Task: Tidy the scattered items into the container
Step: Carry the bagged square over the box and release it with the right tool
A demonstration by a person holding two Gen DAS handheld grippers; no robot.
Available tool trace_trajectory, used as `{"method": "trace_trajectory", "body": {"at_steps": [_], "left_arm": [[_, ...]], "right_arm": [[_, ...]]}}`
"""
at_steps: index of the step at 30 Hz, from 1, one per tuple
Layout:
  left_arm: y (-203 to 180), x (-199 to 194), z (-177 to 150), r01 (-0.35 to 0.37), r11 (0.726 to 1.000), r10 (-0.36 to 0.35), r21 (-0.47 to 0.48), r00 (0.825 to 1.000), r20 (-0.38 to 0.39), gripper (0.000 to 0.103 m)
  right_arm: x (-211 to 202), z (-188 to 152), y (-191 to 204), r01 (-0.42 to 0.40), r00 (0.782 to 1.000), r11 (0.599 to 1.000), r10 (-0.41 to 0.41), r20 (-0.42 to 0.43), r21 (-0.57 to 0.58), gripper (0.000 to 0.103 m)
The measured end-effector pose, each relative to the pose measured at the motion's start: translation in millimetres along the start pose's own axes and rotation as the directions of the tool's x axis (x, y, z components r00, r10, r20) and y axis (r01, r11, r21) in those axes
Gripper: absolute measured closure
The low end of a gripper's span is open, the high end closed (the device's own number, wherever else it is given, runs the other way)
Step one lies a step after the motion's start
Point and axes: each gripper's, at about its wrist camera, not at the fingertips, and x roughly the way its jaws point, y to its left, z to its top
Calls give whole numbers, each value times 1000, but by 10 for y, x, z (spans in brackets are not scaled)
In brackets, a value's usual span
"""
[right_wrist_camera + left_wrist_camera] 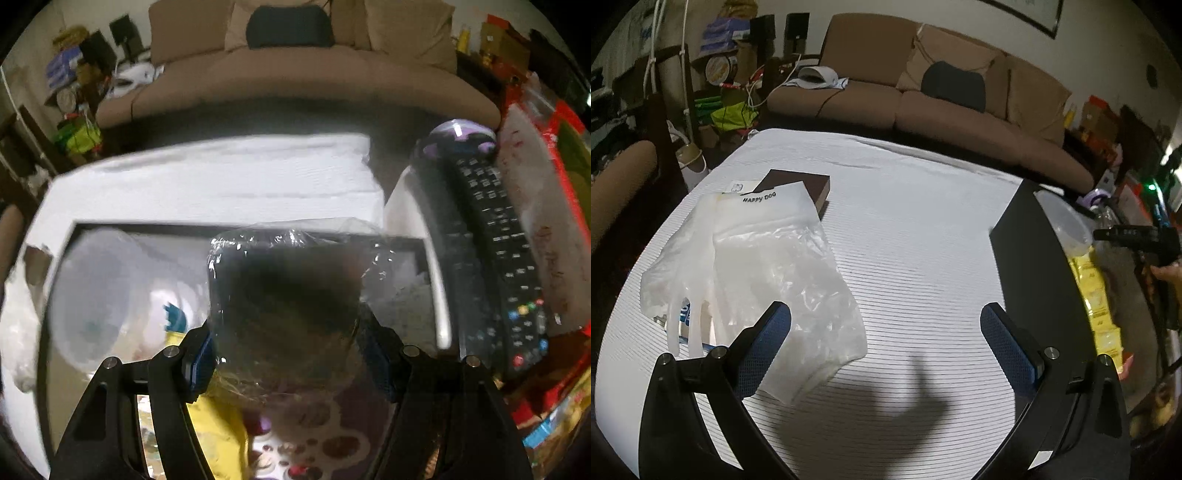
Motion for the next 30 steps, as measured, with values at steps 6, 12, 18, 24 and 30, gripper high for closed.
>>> {"method": "trace_trajectory", "body": {"at_steps": [6,12,18,24,30], "left_arm": [[-7,44,-22,-12,1000,12,7,1000,-16,0],[-15,60,-41,-2,1000,2,12,1000,-29,0],[-13,55,-42,-4,1000,4,15,999,-33,0],[10,46,-45,12,1000,-12,-4,999,-42,0],[5,17,-18,8,1000,-9,-5,1000,-29,0]], "right_arm": [[196,-58,65,24,999,999,-25,-31,-26,32],[244,-80,92,50,998,998,-52,-44,-50,28],[-272,-45,-6,2,994,999,-8,110,51,19],[-177,-63,-52,-6,998,996,0,62,94,19],[77,-118,200,160,987,987,-159,36,-12,32]]}}
